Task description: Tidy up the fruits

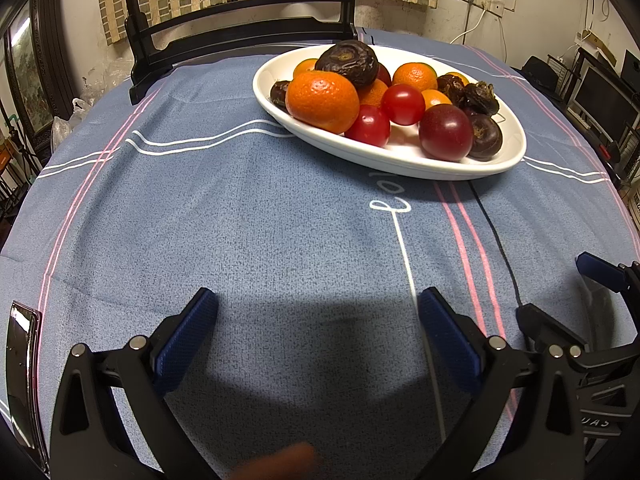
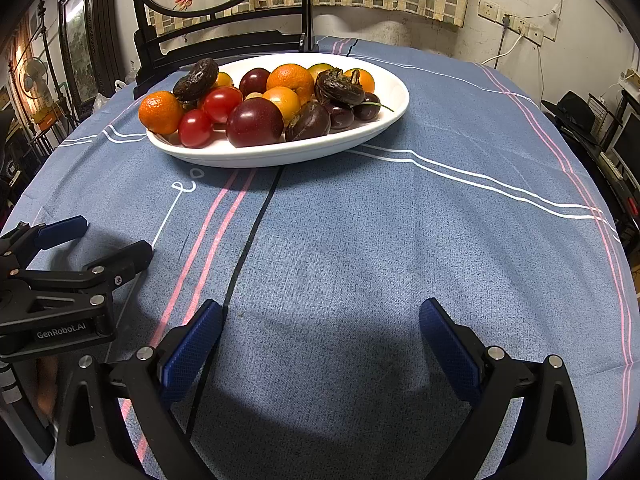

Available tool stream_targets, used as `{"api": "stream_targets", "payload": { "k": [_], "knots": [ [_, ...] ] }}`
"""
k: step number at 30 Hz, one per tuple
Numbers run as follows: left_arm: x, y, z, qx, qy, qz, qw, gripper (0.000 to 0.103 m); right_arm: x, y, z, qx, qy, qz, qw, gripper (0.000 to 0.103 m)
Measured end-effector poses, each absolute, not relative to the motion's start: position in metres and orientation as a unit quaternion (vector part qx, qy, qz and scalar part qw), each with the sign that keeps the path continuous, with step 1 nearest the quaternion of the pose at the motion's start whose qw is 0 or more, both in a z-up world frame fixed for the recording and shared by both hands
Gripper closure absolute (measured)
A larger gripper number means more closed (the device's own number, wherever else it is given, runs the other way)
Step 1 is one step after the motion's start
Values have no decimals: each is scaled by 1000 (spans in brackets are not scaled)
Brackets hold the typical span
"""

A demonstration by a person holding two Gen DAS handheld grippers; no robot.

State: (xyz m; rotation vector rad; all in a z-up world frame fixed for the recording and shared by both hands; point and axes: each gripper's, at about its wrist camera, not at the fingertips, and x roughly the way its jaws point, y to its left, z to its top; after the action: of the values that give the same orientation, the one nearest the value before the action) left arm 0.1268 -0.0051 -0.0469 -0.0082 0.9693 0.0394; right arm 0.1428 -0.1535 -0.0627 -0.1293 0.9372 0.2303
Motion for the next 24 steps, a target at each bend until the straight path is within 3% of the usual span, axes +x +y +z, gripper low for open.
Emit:
{"api": "stream_targets", "payload": {
  "k": [13,24],
  "knots": [
    [114,-9,-29,10,423,22,906,4,147,-163,-55,-16,467,128,875,3],
    [115,-5,-33,-8,450,23,893,4,142,-161,-52,-32,460,117,880,3]
  ]
}}
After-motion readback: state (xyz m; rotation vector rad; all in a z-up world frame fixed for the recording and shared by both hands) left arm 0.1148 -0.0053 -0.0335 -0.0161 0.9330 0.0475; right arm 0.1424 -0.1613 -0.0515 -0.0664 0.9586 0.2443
